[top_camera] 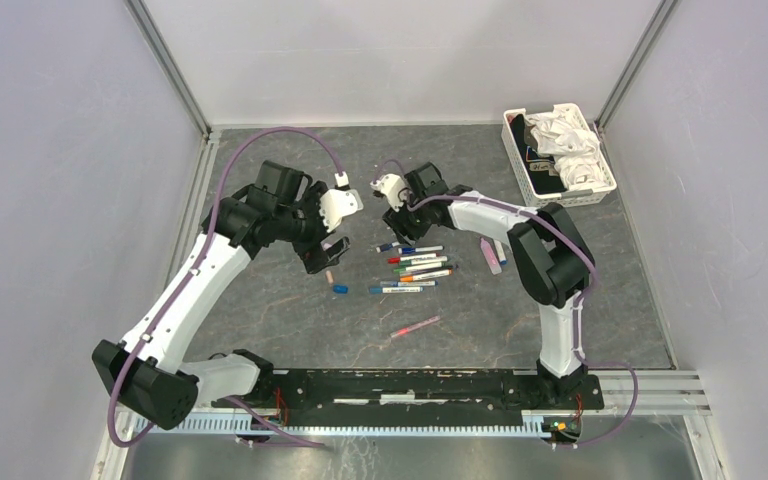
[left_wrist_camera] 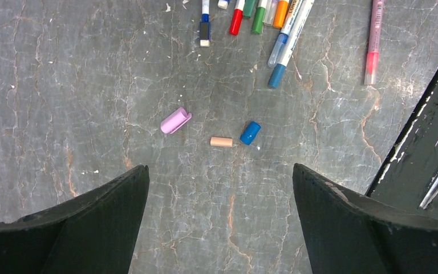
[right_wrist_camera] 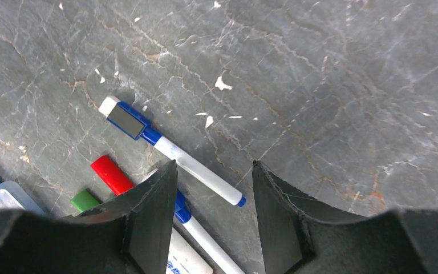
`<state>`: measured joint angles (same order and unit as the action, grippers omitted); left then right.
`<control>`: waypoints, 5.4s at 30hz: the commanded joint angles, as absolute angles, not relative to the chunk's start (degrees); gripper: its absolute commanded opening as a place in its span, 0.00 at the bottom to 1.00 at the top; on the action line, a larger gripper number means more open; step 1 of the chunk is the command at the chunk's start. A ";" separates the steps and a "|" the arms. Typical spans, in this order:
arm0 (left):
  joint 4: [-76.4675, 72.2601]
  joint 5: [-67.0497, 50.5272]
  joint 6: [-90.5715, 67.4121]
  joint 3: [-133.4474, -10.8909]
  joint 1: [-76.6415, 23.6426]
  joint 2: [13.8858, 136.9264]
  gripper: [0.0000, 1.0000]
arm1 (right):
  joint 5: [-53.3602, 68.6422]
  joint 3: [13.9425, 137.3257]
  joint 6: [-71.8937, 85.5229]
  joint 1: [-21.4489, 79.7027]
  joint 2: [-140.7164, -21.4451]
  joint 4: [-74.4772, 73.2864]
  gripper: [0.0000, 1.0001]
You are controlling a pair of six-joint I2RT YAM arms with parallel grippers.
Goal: Open the pen caps
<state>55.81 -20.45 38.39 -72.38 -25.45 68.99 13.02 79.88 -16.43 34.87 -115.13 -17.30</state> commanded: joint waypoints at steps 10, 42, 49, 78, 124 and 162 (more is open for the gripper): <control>56.77 -21.36 37.91 -75.17 -25.14 71.12 1.00 | 16.54 83.03 -17.25 35.15 -120.16 -16.68 0.55; 52.43 -26.61 49.56 -66.47 -25.15 67.68 1.00 | 20.58 80.85 -4.99 34.48 -107.61 -17.16 0.00; 53.99 -27.14 58.95 -68.17 -25.27 72.28 1.00 | 40.83 70.37 4.20 34.32 -99.67 -14.20 0.00; 64.88 -30.81 69.21 -70.86 -32.55 75.26 0.20 | 62.39 71.64 18.01 40.25 -102.47 -3.58 0.00; 54.16 -14.46 79.56 -63.96 -17.63 74.37 0.02 | 50.48 67.78 2.34 32.57 -93.06 -24.09 0.00; 34.50 -11.48 49.14 -61.77 -26.55 94.15 0.52 | -7.10 57.83 6.98 11.03 -99.90 -11.34 0.20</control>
